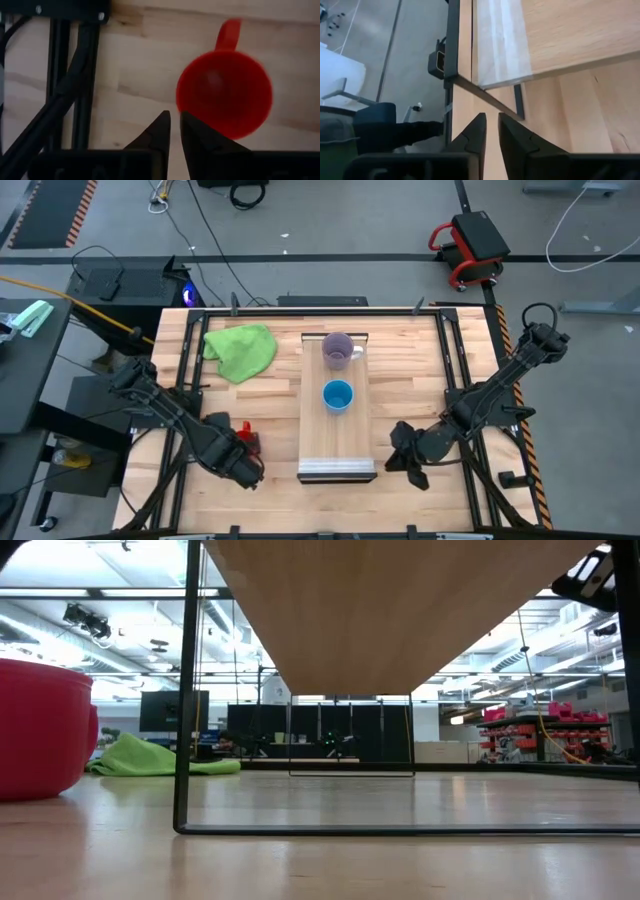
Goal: Stack small to large cups/mugs on shelf
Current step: Put the orange mug on the shelf
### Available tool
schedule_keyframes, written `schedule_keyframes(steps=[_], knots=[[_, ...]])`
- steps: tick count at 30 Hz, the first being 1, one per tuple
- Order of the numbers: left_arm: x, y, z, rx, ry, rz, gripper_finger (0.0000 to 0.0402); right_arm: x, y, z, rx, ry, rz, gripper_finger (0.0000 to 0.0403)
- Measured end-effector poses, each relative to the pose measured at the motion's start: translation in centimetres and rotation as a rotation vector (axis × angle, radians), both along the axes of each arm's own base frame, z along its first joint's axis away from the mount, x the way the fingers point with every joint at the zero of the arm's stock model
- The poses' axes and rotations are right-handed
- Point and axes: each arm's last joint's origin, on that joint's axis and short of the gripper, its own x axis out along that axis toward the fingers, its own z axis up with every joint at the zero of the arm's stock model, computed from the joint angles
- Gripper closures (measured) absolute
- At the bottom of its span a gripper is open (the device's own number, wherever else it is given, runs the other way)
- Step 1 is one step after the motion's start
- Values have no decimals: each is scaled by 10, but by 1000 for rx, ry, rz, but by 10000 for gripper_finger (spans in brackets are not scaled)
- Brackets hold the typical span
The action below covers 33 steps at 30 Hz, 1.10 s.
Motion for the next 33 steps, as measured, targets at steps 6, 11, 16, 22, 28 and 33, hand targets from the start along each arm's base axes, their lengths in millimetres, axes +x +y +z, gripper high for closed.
schedule_keyframes(steps=[6, 11, 16, 22, 28, 33], knots=[[0, -1, 0, -19, 12, -3, 318, -4, 4, 0, -2, 2, 23, 331], [-2, 0, 3, -26, 3, -4, 294, -4, 4, 0, -6, -1, 22, 330], [-5, 3, -6, -65, -46, -1, 290, -4, 4, 0, -10, -5, 27, 330], [-19, 19, -31, -201, -221, 49, 293, -6, 7, 0, -1, -4, 29, 330], [-28, 36, -31, -224, -261, 80, 285, -11, 13, 0, -7, -13, 31, 330], [-28, 37, -34, -230, -234, 82, 276, -11, 13, 1, -14, -23, 0, 330]])
